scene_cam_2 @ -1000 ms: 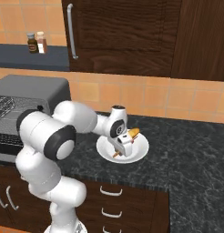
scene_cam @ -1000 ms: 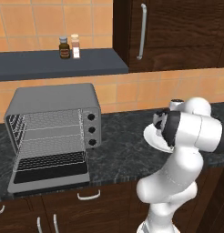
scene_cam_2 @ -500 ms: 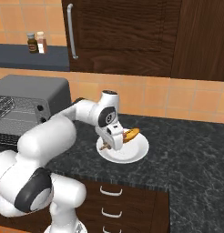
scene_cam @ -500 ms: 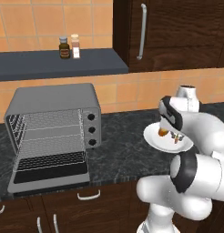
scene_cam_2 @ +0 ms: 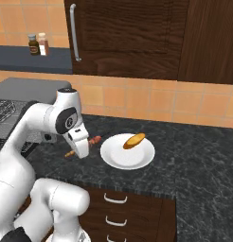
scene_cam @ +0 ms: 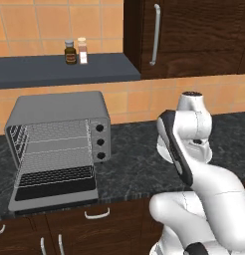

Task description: Pick up the kebab skewer and baguette bread, and place them inside the toaster oven. Close the toaster oven door and start by setting the timer.

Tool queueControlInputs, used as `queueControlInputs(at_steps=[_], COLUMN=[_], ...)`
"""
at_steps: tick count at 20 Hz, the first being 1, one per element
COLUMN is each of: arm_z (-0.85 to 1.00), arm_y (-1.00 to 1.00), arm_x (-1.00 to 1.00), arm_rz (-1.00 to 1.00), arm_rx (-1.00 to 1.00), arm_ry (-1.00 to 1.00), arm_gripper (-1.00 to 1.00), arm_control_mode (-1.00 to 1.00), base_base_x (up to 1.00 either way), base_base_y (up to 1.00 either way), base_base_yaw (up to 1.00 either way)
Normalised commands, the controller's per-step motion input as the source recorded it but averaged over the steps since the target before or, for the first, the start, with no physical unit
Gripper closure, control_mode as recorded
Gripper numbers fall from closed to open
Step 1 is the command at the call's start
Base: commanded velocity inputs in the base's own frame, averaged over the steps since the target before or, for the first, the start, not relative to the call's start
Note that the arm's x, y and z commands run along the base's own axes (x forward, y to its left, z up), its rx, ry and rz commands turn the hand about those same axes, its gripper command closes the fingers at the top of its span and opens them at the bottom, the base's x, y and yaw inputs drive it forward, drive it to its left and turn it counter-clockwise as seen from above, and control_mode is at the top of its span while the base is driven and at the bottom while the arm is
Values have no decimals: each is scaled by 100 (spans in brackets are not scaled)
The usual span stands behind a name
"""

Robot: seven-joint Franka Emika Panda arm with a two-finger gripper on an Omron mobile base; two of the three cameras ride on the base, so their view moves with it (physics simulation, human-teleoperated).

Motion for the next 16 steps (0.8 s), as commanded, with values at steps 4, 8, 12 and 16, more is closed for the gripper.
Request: queueControlInputs(at_steps=[4,8,12,16], arm_z=[35,17,20,23], arm_y=[100,100,100,100], arm_x=[-54,-51,-28,-14], arm_rz=[6,8,4,3], arm_rx=[0,-5,-7,-8], arm_ry=[0,0,0,2], arm_gripper=[100,100,100,100], arm_control_mode=[-100,-100,-100,-100], base_base_x=[0,0,0,0], base_base_y=[0,0,0,0], base_base_yaw=[0,0,0,0])
